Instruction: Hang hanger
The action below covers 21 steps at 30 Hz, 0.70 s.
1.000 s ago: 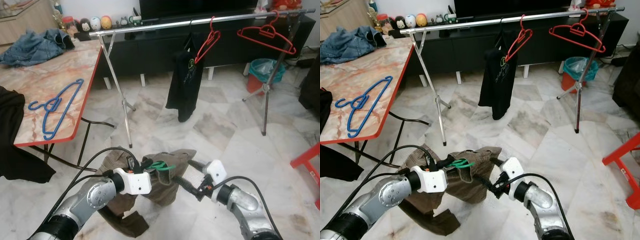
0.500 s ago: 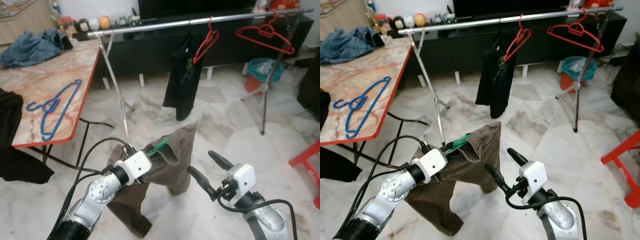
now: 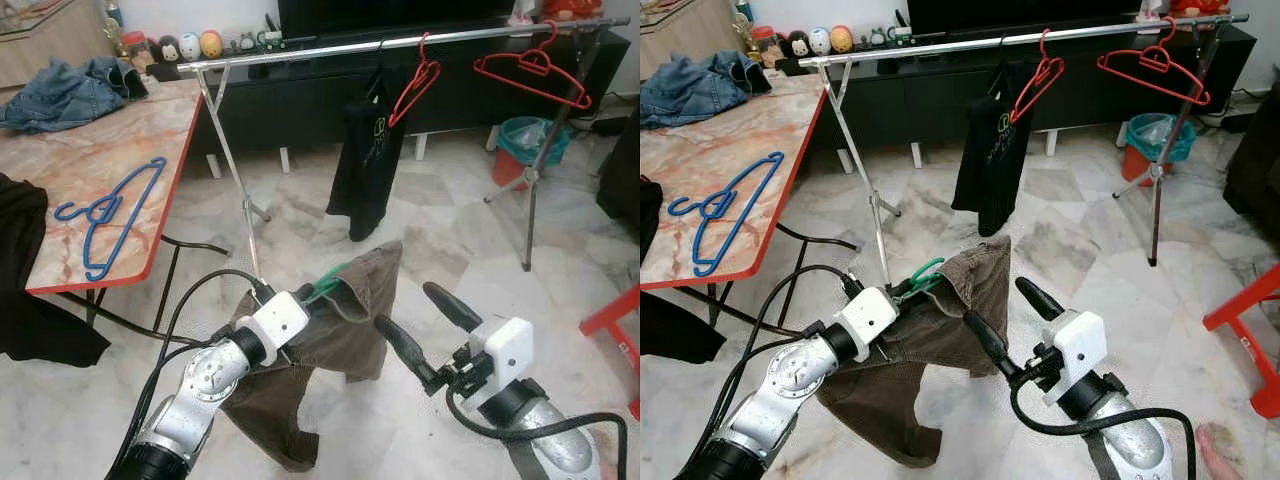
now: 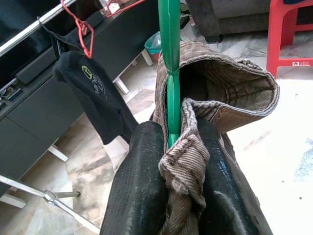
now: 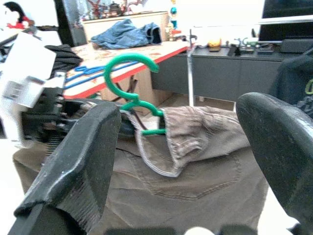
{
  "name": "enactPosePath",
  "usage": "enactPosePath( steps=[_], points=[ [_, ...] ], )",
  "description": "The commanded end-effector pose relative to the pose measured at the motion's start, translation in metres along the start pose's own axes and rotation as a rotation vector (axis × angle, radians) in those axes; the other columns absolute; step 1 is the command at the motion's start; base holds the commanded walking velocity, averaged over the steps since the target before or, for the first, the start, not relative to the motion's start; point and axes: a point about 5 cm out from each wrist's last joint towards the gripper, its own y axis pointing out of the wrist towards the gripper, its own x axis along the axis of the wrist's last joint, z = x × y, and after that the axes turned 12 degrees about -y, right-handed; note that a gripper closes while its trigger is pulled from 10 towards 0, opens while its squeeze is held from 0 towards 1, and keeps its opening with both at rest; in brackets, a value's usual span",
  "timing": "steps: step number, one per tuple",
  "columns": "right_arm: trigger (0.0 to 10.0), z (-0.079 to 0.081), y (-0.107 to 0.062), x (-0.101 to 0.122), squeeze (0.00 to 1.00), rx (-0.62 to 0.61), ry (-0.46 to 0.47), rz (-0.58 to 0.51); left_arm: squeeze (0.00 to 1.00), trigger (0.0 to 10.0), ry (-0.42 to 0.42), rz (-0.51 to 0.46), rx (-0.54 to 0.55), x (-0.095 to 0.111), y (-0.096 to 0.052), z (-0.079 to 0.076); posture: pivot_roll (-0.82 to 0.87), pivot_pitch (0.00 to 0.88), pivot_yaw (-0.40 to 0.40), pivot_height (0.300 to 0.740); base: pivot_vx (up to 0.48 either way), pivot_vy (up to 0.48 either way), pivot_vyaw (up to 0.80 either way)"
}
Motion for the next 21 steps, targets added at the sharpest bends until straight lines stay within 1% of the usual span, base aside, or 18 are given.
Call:
enactPosePath(
  steps=[1, 5, 9, 11, 12, 14, 15, 16, 18, 19, 21],
  points=[
    [10.0, 0.001, 0.004, 0.007, 0.0, 0.005, -0.007, -0.018, 0.0, 10.0, 0.018, -0.073, 0.017, 0.018, 0.003, 0.007, 0.0, 0.0, 0.066, 0.74, 0.0, 0.0, 0.0],
    [10.0, 0.003, 0.014, 0.011, 0.0, 0.019, -0.019, -0.022, 0.0, 10.0, 0.027, -0.067, 0.007, 0.019, 0.002, 0.006, -0.02, 0.0, 0.08, 0.74, 0.0, 0.0, 0.0],
    [10.0, 0.008, 0.022, 0.01, 0.0, 0.043, -0.038, 0.002, 0.0, 10.0, 0.081, -0.06, -0.11, 0.024, 0.002, -0.011, -0.01, 0.0, 0.076, 0.74, 0.0, 0.0, 0.0],
    [10.0, 0.01, 0.024, 0.01, 0.0, 0.048, -0.044, 0.011, 0.0, 10.0, 0.089, -0.063, -0.134, 0.026, 0.001, -0.016, 0.0, 0.002, 0.07, 0.74, 0.0, 0.0, 0.0],
    [10.0, 0.012, 0.026, 0.008, 0.0, 0.058, -0.048, 0.028, 0.0, 10.0, 0.104, -0.059, -0.162, 0.025, 0.001, -0.021, 0.0, 0.003, 0.069, 0.74, 0.0, 0.0, 0.0],
    [10.0, 0.011, 0.028, 0.001, 0.0, 0.052, -0.083, 0.098, 0.0, 10.0, 0.141, -0.046, -0.198, 0.024, 0.0, -0.026, -0.01, 0.01, 0.067, 0.74, 0.0, 0.0, 0.0],
    [10.0, 0.01, 0.026, -0.001, 0.0, 0.05, -0.1, 0.128, 0.0, 10.0, 0.154, -0.043, -0.213, 0.024, -0.001, -0.029, -0.01, 0.016, 0.058, 0.74, 0.0, 0.0, 0.0],
    [10.0, 0.01, 0.024, -0.008, 0.0, 0.054, -0.123, 0.182, 0.0, 10.0, 0.164, -0.039, -0.23, 0.023, -0.003, -0.033, -0.01, 0.02, 0.053, 0.74, 0.0, 0.0, 0.0],
    [10.0, 0.014, 0.02, -0.015, 0.0, 0.075, -0.128, 0.231, 0.0, 10.0, 0.162, -0.034, -0.234, 0.021, -0.006, -0.037, -0.02, 0.029, 0.043, 0.74, 0.0, 0.0, 0.0],
    [10.0, 0.016, 0.019, -0.015, 0.0, 0.082, -0.124, 0.235, 0.0, 10.0, 0.161, -0.034, -0.232, 0.02, -0.007, -0.037, -0.02, 0.029, 0.043, 0.74, 0.0, 0.0, 0.0],
    [10.0, 0.019, 0.016, -0.016, 0.0, 0.088, -0.125, 0.275, 0.0, 10.0, 0.182, -0.018, -0.235, 0.018, -0.009, -0.038, -0.02, 0.045, 0.034, 0.74, 0.0, 0.0, 0.0]
  ],
)
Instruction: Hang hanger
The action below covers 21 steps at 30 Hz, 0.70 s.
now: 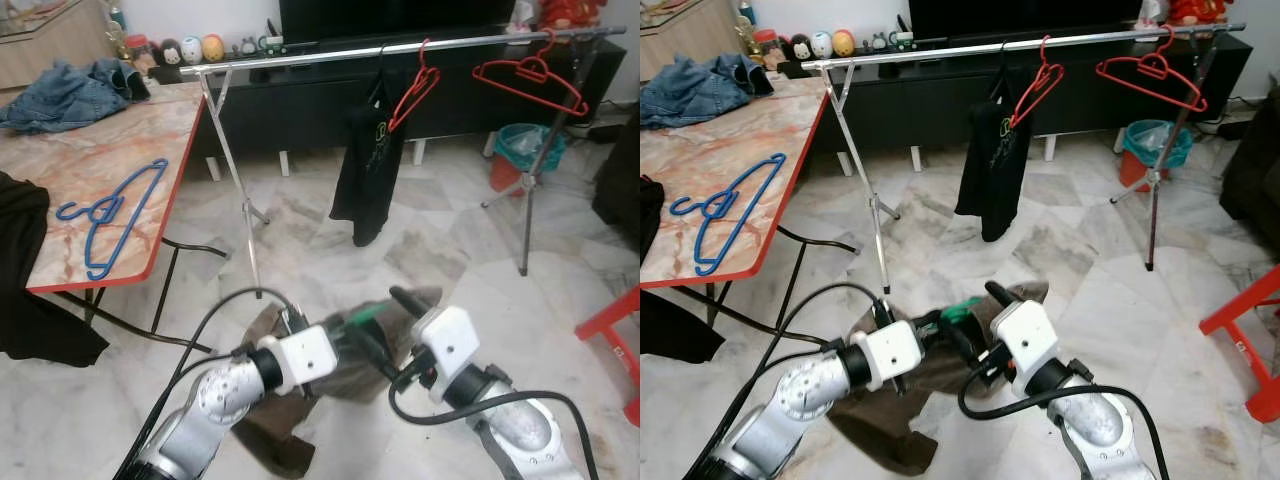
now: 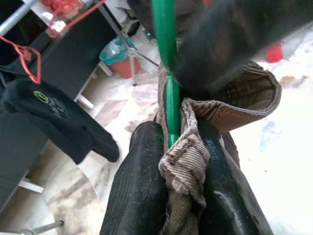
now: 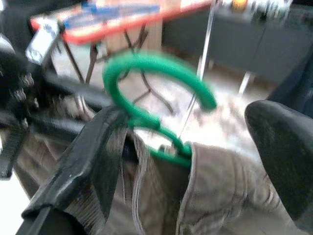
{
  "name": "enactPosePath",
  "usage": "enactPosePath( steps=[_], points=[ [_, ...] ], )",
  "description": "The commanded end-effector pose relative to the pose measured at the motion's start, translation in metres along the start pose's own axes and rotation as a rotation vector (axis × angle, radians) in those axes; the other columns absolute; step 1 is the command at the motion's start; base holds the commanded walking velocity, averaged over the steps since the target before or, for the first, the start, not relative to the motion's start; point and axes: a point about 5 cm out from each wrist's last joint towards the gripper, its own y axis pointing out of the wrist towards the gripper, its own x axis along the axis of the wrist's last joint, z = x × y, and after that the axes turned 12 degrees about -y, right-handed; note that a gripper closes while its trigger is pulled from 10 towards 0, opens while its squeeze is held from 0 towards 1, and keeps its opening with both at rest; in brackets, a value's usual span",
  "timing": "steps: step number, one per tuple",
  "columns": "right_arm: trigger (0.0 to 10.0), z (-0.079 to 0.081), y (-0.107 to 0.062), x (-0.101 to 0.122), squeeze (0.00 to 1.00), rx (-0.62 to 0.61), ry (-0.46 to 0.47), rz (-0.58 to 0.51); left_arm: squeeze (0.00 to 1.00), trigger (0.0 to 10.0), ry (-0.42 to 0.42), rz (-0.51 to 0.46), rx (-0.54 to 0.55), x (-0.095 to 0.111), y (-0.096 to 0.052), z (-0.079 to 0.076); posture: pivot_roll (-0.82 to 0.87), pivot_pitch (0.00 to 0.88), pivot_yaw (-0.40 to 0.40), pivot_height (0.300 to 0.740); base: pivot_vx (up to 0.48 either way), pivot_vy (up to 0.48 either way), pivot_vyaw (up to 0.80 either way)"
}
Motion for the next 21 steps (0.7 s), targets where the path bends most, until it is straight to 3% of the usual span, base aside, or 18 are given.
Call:
enactPosePath(
  steps=[1, 6, 10, 14, 21],
  points=[
    [10.0, 0.004, -0.001, 0.0, 0.0, 0.011, -0.005, 0.032, 0.0, 10.0, 0.068, -0.05, 0.003, 0.013, -0.001, 0.003, -0.02, 0.045, 0.034, 0.74, 0.0, 0.0, 0.0],
    [10.0, 0.004, -0.011, -0.003, 0.0, -0.036, 0.009, 0.086, 0.0, 10.0, 0.085, 0.026, 0.07, 0.001, -0.003, 0.009, -0.04, 0.058, 0.031, 0.74, 0.0, 0.0, 0.0],
    [10.0, 0.013, -0.02, 0.004, 0.0, 0.017, 0.034, 0.061, 0.0, 10.0, 0.086, 0.075, 0.076, -0.005, -0.001, 0.011, -0.05, 0.057, 0.032, 0.74, 0.0, 0.0, 0.0],
    [10.0, 0.011, -0.024, -0.005, 0.0, -0.007, 0.028, 0.12, 0.0, 10.0, 0.097, 0.074, 0.091, -0.004, 0.0, 0.014, -0.05, 0.048, 0.033, 0.74, 0.0, 0.0, 0.0],
    [10.0, -0.004, -0.026, -0.029, 0.0, -0.077, 0.002, 0.268, 0.0, 10.0, 0.035, 0.024, 0.106, 0.005, 0.001, 0.018, -0.03, 0.027, 0.031, 0.74, 0.0, 0.0, 0.0]
  ],
)
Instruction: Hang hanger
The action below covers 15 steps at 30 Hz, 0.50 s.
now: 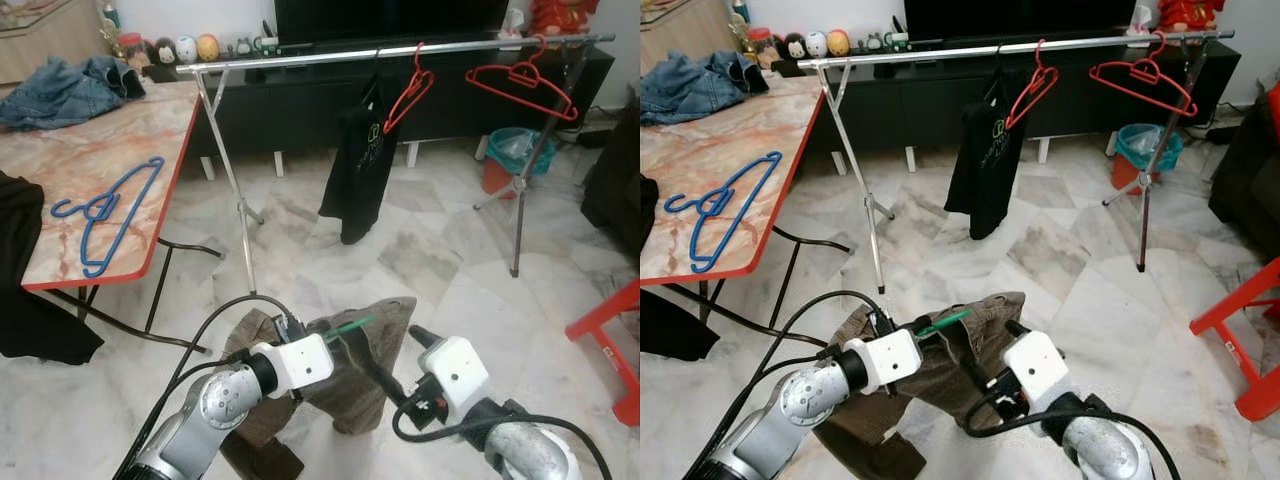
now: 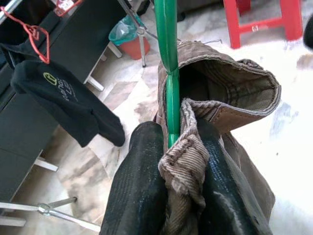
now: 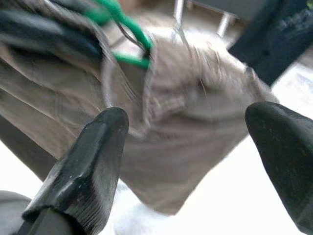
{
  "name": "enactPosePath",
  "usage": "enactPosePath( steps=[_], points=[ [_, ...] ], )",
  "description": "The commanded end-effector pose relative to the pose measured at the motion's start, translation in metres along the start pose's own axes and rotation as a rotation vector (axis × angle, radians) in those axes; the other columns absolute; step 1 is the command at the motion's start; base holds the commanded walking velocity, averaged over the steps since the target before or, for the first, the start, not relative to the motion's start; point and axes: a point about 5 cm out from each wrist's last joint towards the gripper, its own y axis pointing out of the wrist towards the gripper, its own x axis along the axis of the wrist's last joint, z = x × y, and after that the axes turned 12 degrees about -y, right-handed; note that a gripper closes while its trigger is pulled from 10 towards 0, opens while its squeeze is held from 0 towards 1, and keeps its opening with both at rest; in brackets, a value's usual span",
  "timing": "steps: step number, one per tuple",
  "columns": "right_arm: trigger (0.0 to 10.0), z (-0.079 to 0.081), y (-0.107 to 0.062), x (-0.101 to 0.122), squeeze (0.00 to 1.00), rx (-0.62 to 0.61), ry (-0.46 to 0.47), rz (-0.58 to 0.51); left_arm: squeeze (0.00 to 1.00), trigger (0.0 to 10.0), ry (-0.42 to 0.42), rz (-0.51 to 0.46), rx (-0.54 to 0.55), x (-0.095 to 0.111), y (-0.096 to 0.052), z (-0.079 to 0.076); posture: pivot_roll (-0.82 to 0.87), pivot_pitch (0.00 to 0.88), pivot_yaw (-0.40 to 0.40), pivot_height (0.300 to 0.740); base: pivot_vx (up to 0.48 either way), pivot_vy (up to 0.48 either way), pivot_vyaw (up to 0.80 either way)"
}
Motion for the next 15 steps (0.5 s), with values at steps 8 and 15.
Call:
enactPosePath(
  steps=[8, 15],
  points=[
    [10.0, -0.006, 0.008, -0.005, 0.0, -0.031, 0.003, 0.018, 0.0, 10.0, -0.013, -0.096, 0.002, 0.023, -0.003, 0.012, -0.02, 0.041, 0.033, 0.74, 0.0, 0.0, 0.0],
    [10.0, -0.001, 0.014, 0.006, 0.0, 0.013, -0.012, -0.057, 0.0, 10.0, -0.034, -0.105, -0.053, 0.027, -0.005, 0.007, -0.01, 0.052, 0.034, 0.74, 0.0, 0.0, 0.0]
  ],
)
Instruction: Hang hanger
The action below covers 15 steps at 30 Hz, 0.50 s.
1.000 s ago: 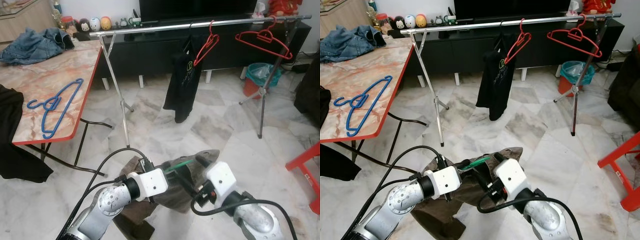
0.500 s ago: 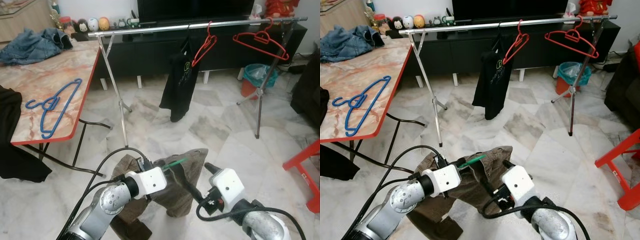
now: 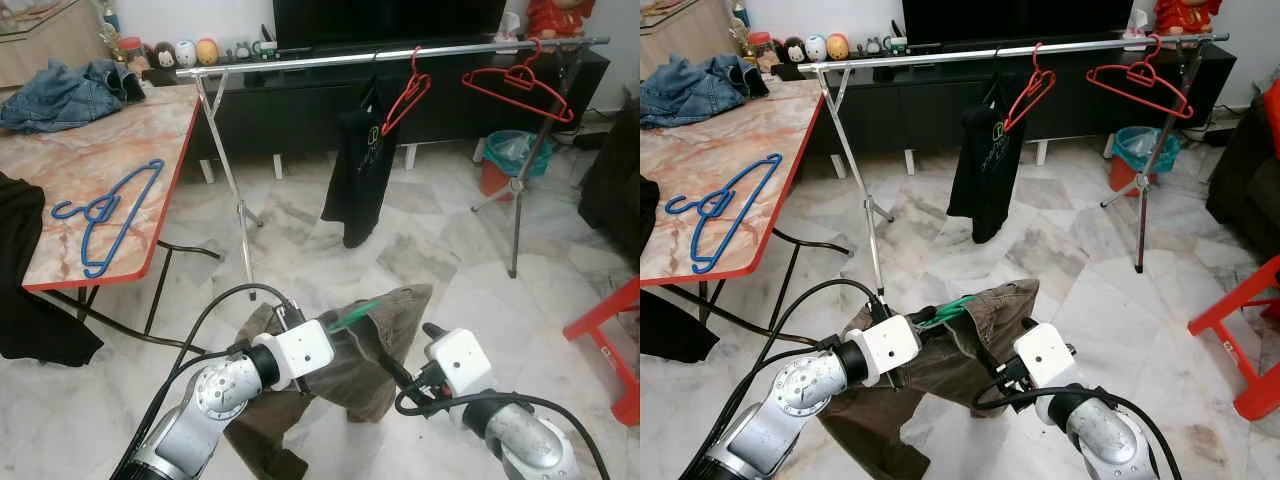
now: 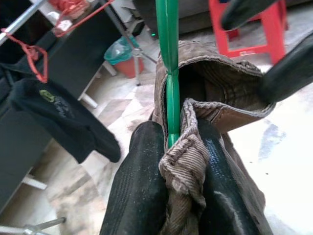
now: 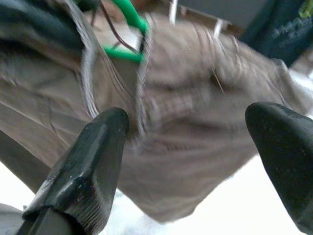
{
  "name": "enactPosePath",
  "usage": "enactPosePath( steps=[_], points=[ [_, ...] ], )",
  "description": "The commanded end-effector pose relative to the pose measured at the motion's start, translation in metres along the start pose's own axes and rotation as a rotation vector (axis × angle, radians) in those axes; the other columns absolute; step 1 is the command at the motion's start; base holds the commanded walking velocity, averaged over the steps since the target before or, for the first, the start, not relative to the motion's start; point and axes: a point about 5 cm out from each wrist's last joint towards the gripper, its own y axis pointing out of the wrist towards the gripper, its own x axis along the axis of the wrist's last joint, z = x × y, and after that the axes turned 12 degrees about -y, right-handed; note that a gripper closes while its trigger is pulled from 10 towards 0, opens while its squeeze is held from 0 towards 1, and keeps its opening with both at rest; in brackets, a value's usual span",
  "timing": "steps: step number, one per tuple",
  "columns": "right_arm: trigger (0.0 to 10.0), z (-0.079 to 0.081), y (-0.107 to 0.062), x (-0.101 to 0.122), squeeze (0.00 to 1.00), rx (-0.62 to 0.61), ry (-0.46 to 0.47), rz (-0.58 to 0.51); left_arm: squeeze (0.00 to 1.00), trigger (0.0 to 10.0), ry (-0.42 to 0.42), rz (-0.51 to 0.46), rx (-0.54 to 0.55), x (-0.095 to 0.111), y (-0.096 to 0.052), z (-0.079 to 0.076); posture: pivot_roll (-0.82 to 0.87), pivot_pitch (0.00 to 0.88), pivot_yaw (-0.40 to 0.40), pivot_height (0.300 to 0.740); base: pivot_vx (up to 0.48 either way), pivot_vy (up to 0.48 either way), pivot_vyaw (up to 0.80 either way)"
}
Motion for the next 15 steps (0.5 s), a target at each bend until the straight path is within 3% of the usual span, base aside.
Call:
enactPosePath(
  steps=[1, 7, 15],
  points=[
    [10.0, 0.005, 0.003, 0.007, 0.0, 0.036, -0.002, -0.054, 0.0, 10.0, -0.001, -0.041, -0.012, 0.011, -0.002, 0.002, -0.01, 0.054, 0.034, 0.74, 0.0, 0.0, 0.0],
    [10.0, 0.011, 0.005, 0.018, 0.0, 0.098, -0.007, -0.125, 0.0, 10.0, -0.006, -0.033, -0.039, 0.012, -0.001, -0.002, -0.01, 0.056, 0.034, 0.74, 0.0, 0.0, 0.0],
    [10.0, 0.001, 0.006, 0.003, 0.0, 0.041, -0.026, -0.046, 0.0, 10.0, -0.022, -0.021, -0.076, 0.013, -0.002, -0.005, -0.01, 0.059, 0.032, 0.74, 0.0, 0.0, 0.0]
  ],
)
